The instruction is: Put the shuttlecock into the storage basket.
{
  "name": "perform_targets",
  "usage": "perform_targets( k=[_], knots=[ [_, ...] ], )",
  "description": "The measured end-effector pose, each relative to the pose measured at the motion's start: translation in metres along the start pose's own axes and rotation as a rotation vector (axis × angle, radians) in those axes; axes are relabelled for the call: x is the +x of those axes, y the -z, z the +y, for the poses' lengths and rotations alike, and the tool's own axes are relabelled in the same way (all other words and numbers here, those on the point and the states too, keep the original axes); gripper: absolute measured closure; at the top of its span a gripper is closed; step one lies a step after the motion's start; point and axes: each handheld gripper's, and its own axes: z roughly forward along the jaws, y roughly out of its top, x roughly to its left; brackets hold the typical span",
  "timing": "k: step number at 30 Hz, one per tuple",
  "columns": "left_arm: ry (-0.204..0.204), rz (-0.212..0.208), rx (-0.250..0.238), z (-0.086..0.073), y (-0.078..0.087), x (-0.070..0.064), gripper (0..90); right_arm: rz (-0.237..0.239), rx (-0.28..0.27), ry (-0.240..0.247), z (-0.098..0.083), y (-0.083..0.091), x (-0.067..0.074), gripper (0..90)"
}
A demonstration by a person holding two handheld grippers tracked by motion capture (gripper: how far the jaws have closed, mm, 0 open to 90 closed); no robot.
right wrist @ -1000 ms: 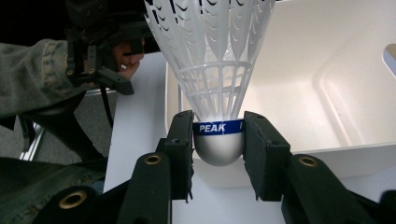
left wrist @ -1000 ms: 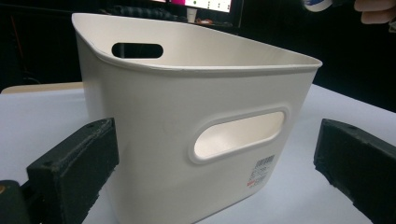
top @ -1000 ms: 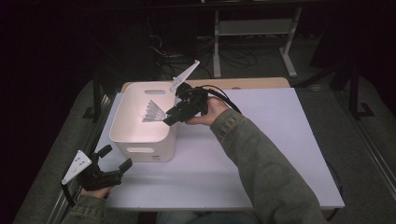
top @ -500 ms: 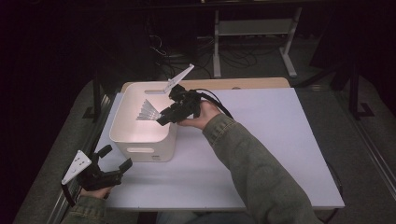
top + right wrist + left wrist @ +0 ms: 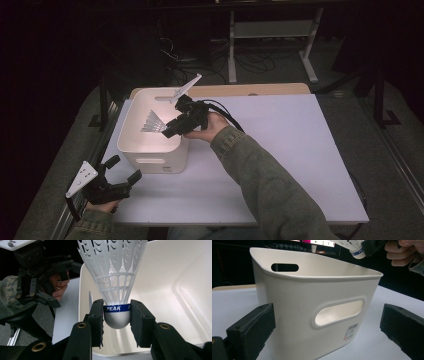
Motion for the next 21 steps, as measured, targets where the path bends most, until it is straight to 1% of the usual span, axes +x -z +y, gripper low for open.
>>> perform_targets(
  k=[1,4,6,9,10,11,13,15,17,19,20,21],
  knots=[
    [0.001,0.002,0.007,0.000,0.000,0.000,0.0,0.002,0.001,-0.002,0.000,-0.001,0.000,63.3],
    [0.001,0.002,0.008,0.000,0.000,0.000,0.0,0.005,-0.002,-0.004,-0.001,-0.002,-0.001,63.1],
    [-0.001,-0.001,0.010,0.000,0.000,-0.001,0.0,0.017,-0.014,-0.015,-0.001,-0.003,-0.002,63.1],
    [-0.001,-0.001,0.009,0.000,0.000,0.000,0.0,0.016,-0.013,-0.027,-0.001,-0.006,-0.003,61.6],
    [0.000,-0.002,0.008,0.000,0.000,0.000,0.0,0.013,-0.009,-0.036,-0.001,-0.008,-0.005,54.7],
    [0.002,-0.001,0.007,0.000,0.000,0.000,0.0,0.017,-0.010,-0.045,-0.001,-0.009,-0.005,51.7],
    [0.003,-0.001,0.008,0.000,0.000,0.000,0.0,0.035,-0.023,-0.065,-0.002,-0.009,-0.007,49.7],
    [0.002,-0.001,0.007,0.000,0.000,0.000,0.0,0.035,-0.034,-0.073,-0.003,-0.007,-0.008,46.4],
    [0.002,-0.001,0.008,0.000,0.000,0.000,0.0,0.035,-0.040,-0.090,-0.005,-0.004,-0.008,40.9],
    [0.001,-0.001,0.009,0.000,0.000,0.000,0.0,0.026,-0.049,-0.086,-0.006,-0.001,-0.010,30.4],
    [0.002,-0.001,0.010,0.000,0.000,0.000,0.0,0.011,-0.049,-0.092,-0.006,0.001,-0.009,24.6],
    [0.000,-0.001,0.011,0.000,0.000,0.000,0.0,-0.008,-0.053,-0.084,-0.007,0.002,-0.010,17.9]
  ],
)
